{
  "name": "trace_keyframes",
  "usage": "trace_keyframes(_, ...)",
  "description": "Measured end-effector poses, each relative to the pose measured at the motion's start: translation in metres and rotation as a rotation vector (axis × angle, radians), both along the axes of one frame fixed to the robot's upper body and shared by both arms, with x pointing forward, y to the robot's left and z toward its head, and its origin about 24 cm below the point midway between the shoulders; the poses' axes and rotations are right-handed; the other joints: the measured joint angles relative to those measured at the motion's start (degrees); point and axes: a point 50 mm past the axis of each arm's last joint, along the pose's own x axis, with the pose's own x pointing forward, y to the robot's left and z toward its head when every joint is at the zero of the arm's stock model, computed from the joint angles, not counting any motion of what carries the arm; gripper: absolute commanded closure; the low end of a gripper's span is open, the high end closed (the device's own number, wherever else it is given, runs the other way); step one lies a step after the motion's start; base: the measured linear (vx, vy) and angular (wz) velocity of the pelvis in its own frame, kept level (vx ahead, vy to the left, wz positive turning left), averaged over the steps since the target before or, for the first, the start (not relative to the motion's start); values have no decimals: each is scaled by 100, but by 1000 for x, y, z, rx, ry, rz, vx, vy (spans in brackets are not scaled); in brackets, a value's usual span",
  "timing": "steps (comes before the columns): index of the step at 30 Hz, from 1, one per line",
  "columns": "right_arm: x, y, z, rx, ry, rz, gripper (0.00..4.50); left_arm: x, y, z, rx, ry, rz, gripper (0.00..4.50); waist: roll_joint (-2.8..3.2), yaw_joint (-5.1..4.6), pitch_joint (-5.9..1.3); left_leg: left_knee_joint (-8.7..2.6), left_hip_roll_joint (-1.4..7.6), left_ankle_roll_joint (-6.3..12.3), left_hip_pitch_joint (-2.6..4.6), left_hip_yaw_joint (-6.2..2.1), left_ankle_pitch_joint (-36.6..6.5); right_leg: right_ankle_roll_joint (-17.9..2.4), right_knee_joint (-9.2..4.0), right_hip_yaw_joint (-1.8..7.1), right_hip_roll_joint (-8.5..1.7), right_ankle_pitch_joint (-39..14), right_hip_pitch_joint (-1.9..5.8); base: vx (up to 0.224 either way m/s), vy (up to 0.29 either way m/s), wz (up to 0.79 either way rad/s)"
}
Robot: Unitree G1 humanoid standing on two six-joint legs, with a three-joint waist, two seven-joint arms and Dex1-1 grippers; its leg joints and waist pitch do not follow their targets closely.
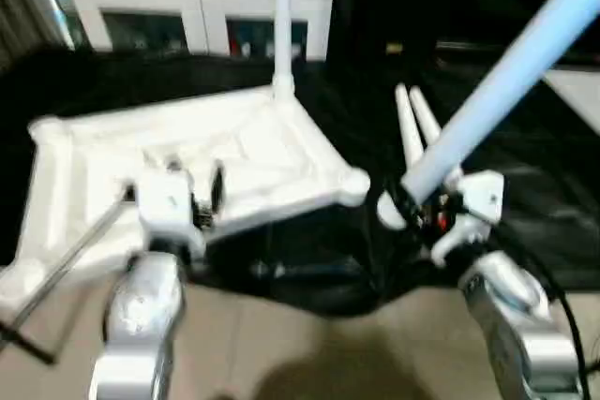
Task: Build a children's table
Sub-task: Insert table leg to table base
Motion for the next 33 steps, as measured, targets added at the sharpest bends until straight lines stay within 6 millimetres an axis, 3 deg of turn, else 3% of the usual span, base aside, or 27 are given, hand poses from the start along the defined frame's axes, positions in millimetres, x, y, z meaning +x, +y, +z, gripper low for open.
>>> trace_keyframes(1, -1, 0, -2, -3, 10, 3, 264, 1, -1, 2, 4, -9, -5, 121, 87, -14, -37, -208, -35, -150, 40, -11, 1, -16, -67, 13, 75, 24, 1, 29, 22, 22)
trace_keyframes(3, -5, 8, -8, -9, 31, 40, 264, 2, 2, 4, 15, -9, -5, 121, 144, -89, -85, -309, -23, -95, -69, -132, 34, -7, -416, -181, 95, 195, 122, 50, 30, 29)
trace_keyframes(5, -5, 19, -7, -8, 25, 91, 264, 2, 6, 3, 17, 0, 8, 121, 207, -204, -115, -359, -79, -7, -86, -295, 61, -66, -667, -312, 103, 295, 263, 119, 60, 53)
trace_keyframes(6, -4, 25, -6, -4, 20, 119, 264, 3, 8, 4, 20, -1, 16, 121, 219, -260, -115, -366, -139, 33, -72, -366, 40, -84, -677, -307, 112, 277, 268, 144, 59, 49)
trace_keyframes(7, -4, 30, -5, -12, 13, 141, 264, 3, 11, 4, 25, -1, 25, 121, 210, -326, -122, -368, -225, 69, -57, -433, 20, -235, -563, -257, 117, 188, 252, 153, 27, 42)
trace_keyframes(8, -3, 34, -4, -24, -1, 162, 264, 3, 14, 5, 29, -2, 34, 121, 178, -365, -138, -366, -283, 90, -36, -445, -1, -372, -355, -138, 103, 118, 148, 153, 27, 42)
trace_keyframes(9, -2, 36, -1, -13, -9, 177, 264, 4, 16, 6, 40, 0, 40, 121, 120, -379, -150, -365, -361, 113, 10, -445, -29, -345, -52, -12, 78, 108, -93, 124, -32, 17)
trace_keyframes(10, 0, 36, -1, -2, -10, 176, 264, 6, 16, 8, 38, -4, 40, 121, 58, -398, -172, -367, -431, 130, 41, -444, -44, -292, 23, 86, 64, 133, -267, 72, -68, -1)
trace_keyframes(11, 2, 33, 0, 15, -10, 172, 264, 9, 13, 12, 32, -20, 33, 121, -46, -413, -178, -348, -528, 143, 62, -419, -83, 54, -120, 285, 33, 326, -321, 72, -68, -1)
trace_keyframes(12, 3, 29, -3, 19, 1, 156, 264, 11, 10, 13, 17, -27, 29, 121, -97, -415, -167, -334, -518, 198, 58, -372, -109, 16, -122, 341, 69, 279, -260, 79, -92, 18)
trace_keyframes(13, 4, 25, -6, 16, 17, 140, 264, 13, 2, 13, -1, -27, 1, 121, -55, -355, -169, -181, -486, 571, 39, -338, -193, -12, -201, 349, 107, 296, -190, 92, -95, 15)
trace_keyframes(14, 6, 17, -9, 7, 33, 114, 264, 14, -3, 12, -13, -22, -14, 121, -50, -278, -160, 35, -475, 684, -45, -326, -205, -41, -302, 344, 149, 314, -99, 92, -95, 15)
trace_keyframes(15, 6, 15, -9, 10, 34, 103, 264, 14, -1, 11, -17, -18, -10, 121, -10, -242, -161, 60, -441, 625, -84, -316, -171, -53, -373, 317, 179, 321, -14, 82, -53, -5)
trace_keyframes(16, 6, 15, -8, 13, 31, 102, 264, 14, 1, 11, -18, -18, -2, 121, 24, -214, -179, -41, -408, 565, -135, -300, -135, -58, -400, 300, 216, 312, 17, 84, -19, -3)
trace_keyframes(17, 7, 16, -6, 14, 25, 104, 264, 14, 3, 11, -20, -21, 4, 121, 136, -196, -201, -278, -324, 500, -175, -287, -94, -64, -423, 228, 300, 300, 52, 84, -19, -3)
trace_keyframes(18, 7, 15, -6, 14, 32, 104, 264, 13, 4, 9, -20, -15, 6, 121, 257, -192, -200, -301, -195, 112, -153, -313, 116, -58, -463, 160, 375, 279, 137, 99, 38, -5)
trace_keyframes(20, 7, 22, -5, 23, 33, 130, 264, 13, 9, 3, -26, 7, 20, 121, 219, -258, -185, -341, -210, 55, -96, -305, 85, -175, -485, 139, 348, 221, 118, 148, 61, 5)
trace_keyframes(22, 9, 26, 0, 38, 22, 145, 264, 13, 15, -5, -26, 40, 44, 121, 115, -266, -189, -378, -198, 35, 59, -25, -8, -317, -161, 173, 209, 162, -82, 121, 24, -28)
trace_keyframes(24, 10, 22, 2, 34, 13, 133, 264, 14, 14, -3, -32, 30, 40, 121, -73, -322, -177, -380, -196, -32, 257, 294, -125, -124, -102, 189, 13, 304, -318, 94, -2, -55)
trace_keyframes(25, 10, 19, 1, 32, 18, 122, 264, 14, 11, -3, -38, 27, 35, 121, -125, -330, -162, -397, -157, -91, 348, 398, -162, -59, -87, 228, 20, 319, -314, 144, -75, -48)
trace_keyframes(27, 12, 3, -2, 9, 31, 71, 264, 17, -6, -2, -71, 16, -16, 121, -151, -283, -192, -100, -207, 196, 110, 100, -310, -107, -223, 282, 157, 337, -201, 149, -73, -36)
trace_keyframes(28, 14, 0, -2, 6, 35, 56, 264, 17, -10, -2, -74, 12, -30, 121, -145, -272, -203, 93, -242, 252, -42, 10, -276, -119, -276, 281, 175, 342, -164, 96, -46, -14)
trace_keyframes(29, 14, 0, -2, 6, 33, 55, 264, 17, -9, -2, -73, 12, -29, 121, -140, -279, -205, 95, -252, 247, -182, -55, -260, -128, -335, 250, 204, 343, -121, 96, -46, -14)
trace_keyframes(30, 15, 3, -2, 11, 31, 64, 264, 17, -7, -1, -70, 9, -21, 121, -95, -265, -222, -169, -203, 254, -326, -84, -177, -141, -378, 173, 272, 317, -55, 98, -27, -5)
trace_keyframes(31, 17, 6, -1, 13, 27, 77, 264, 16, -4, -2, -69, 9, -9, 121, -3, -262, -227, -378, -130, 287, -371, -91, 64, -140, -399, 97, 366, 281, 10, 139, 39, -4)
trace_keyframes(32, 18, 11, -1, 18, 28, 92, 264, 14, 1, -4, -65, 16, 11, 121, 44, -232, -217, -386, -33, 207, -346, -125, 342, -120, -410, 9, 390, 242, 90, 139, 39, -4)
trace_keyframes(33, 18, 21, -2, 32, 34, 124, 264, 11, 7, -8, -60, 31, 38, 121, 10, -267, -230, -390, -3, 56, -263, -154, 297, -97, -485, -51, 366, 224, 158, 195, 75, -9)
